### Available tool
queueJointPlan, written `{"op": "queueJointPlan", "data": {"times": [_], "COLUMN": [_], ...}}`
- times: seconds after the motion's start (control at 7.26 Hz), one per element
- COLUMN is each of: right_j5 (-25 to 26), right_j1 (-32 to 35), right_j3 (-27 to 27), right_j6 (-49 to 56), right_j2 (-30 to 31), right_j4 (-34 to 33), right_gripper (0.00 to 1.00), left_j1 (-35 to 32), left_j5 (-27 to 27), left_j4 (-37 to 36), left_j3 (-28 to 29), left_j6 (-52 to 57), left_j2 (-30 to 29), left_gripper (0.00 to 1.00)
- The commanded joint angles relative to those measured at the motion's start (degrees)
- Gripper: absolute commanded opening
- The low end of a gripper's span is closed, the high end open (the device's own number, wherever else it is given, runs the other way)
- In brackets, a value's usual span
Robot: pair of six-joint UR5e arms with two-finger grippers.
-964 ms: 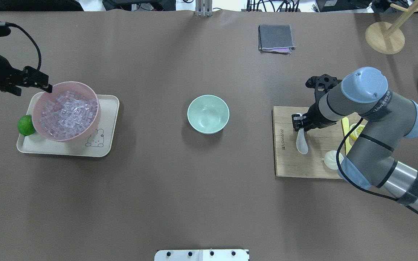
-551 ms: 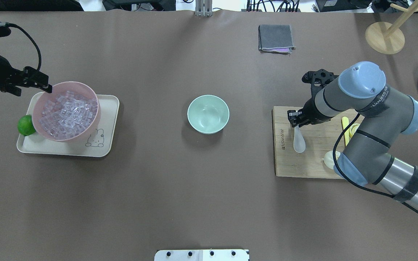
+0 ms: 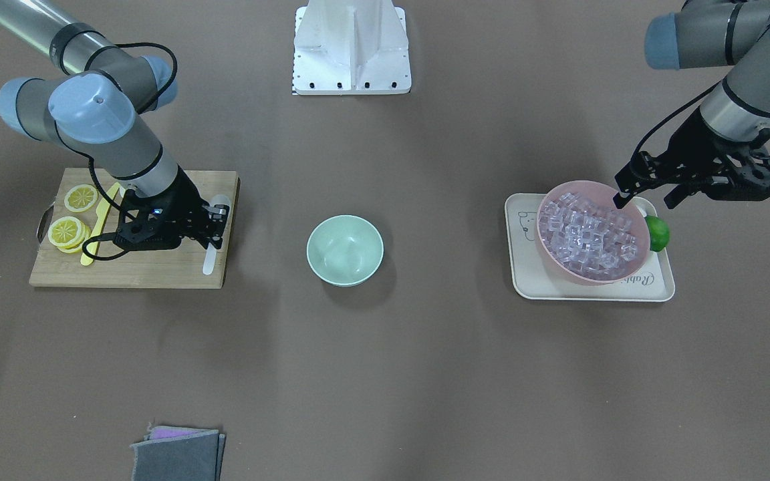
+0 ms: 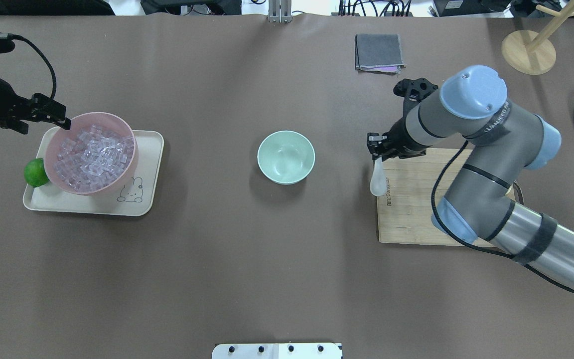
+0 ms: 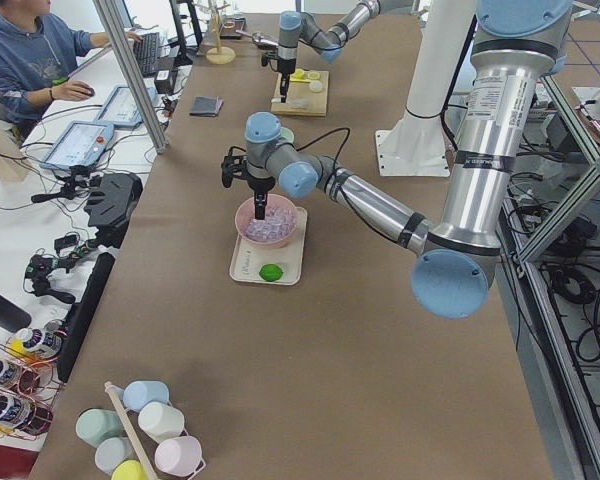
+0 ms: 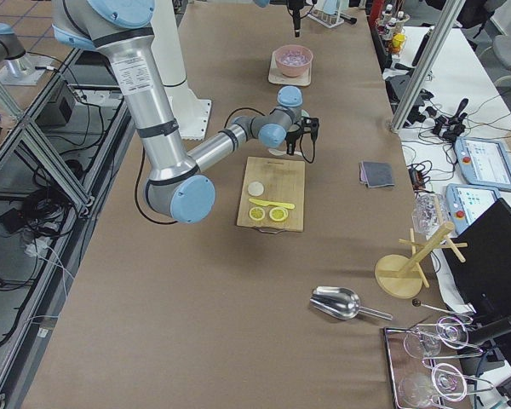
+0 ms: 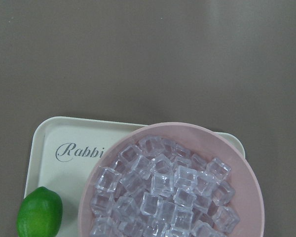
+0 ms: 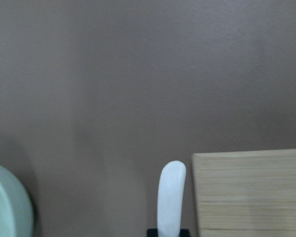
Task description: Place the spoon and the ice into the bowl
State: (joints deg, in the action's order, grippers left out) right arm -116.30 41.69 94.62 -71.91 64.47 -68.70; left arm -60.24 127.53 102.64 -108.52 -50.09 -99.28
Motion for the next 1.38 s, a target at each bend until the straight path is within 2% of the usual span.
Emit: {"op": "queueJointPlan", "data": {"times": [0.0,0.28,0.55,0.69,0.83,1.1,1.24], "right_j5": [3.7,9.0,14.6,15.7,15.7,14.4,9.9], "right_j1": [-2.0,-4.9,-6.4,-7.1,-7.2,-6.6,-4.3], "right_j3": [-5.7,-9.4,-9.9,-9.9,-9.7,-8.4,-7.2], "right_j6": [-10.6,-18.9,-23.7,-24.2,-24.1,-22.1,-19.4], "right_j2": [-10.9,-16.0,-16.8,-16.8,-17.0,-16.6,-15.3], "right_j4": [-1.8,-1.7,-1.3,-1.3,-1.3,-1.6,-1.9], "right_gripper": [0.00,0.00,0.00,0.57,1.00,1.00,1.00], "left_j1": [0.0,0.0,0.0,0.4,2.6,5.7,7.2], "left_j5": [0.0,-0.1,-0.1,-0.1,-0.3,-2.5,-2.5], "left_j4": [0.0,0.0,0.1,0.0,-0.1,-0.1,-0.1], "left_j3": [0.1,-0.2,0.4,0.3,0.6,0.7,1.0], "left_j6": [0.1,0.0,0.2,0.2,0.2,0.3,0.3], "left_j2": [0.3,0.3,0.2,0.2,0.2,0.2,0.2], "left_gripper": [0.97,0.97,0.97,0.97,0.97,0.93,0.92]}}
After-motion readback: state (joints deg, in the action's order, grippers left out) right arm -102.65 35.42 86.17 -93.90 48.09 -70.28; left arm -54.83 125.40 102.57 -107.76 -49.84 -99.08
